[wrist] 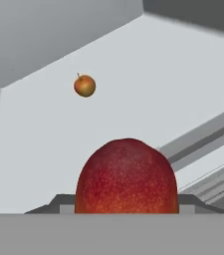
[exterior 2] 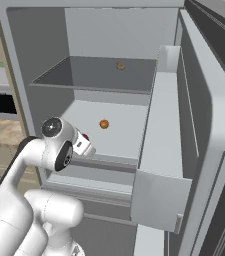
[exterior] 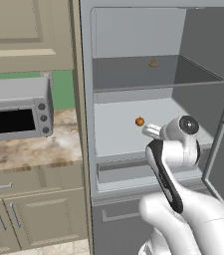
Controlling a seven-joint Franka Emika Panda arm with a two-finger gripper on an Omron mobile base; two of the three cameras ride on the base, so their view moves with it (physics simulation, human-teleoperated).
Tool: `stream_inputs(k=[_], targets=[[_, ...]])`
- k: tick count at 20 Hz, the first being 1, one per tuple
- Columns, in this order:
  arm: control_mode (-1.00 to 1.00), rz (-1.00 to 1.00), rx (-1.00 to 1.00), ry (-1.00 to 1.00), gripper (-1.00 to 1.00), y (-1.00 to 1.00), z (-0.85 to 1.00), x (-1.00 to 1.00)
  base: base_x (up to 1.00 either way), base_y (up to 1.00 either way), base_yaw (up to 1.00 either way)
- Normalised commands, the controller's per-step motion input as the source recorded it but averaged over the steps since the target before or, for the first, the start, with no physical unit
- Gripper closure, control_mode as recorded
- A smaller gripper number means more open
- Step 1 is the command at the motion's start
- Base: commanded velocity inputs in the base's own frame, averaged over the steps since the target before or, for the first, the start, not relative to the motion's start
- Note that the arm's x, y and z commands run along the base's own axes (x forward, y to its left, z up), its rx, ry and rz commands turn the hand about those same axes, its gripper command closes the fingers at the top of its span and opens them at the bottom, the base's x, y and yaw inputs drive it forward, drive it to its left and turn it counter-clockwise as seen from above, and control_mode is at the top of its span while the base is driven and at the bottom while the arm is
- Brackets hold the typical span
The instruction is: Place the mango in the correct fridge rack based on whether it is a fruit or vegetable. Finally, close the fridge door.
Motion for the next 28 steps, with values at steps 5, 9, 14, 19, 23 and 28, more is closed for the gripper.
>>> stream_inputs(k=[5,9,14,19,23,28], targets=[[-1.0,0.0,0.0,-0.01,1.0,-0.17,-0.27,0.54,0.0,0.0,0.0],[-1.0,0.0,0.07,0.08,1.0,-0.35,0.0,0.59,0.0,0.0,0.0],[-1.0,0.0,0.04,0.07,1.0,-0.37,-0.05,0.53,0.0,0.0,0.0],[-1.0,0.0,0.0,0.0,1.0,-0.16,-0.26,0.48,0.0,0.0,0.0],[-1.0,0.0,0.0,0.0,1.0,-0.16,-0.32,0.5,0.0,0.0,0.0],[-1.0,0.0,0.0,0.0,1.0,-0.22,-0.29,0.57,0.0,0.0,0.0]])
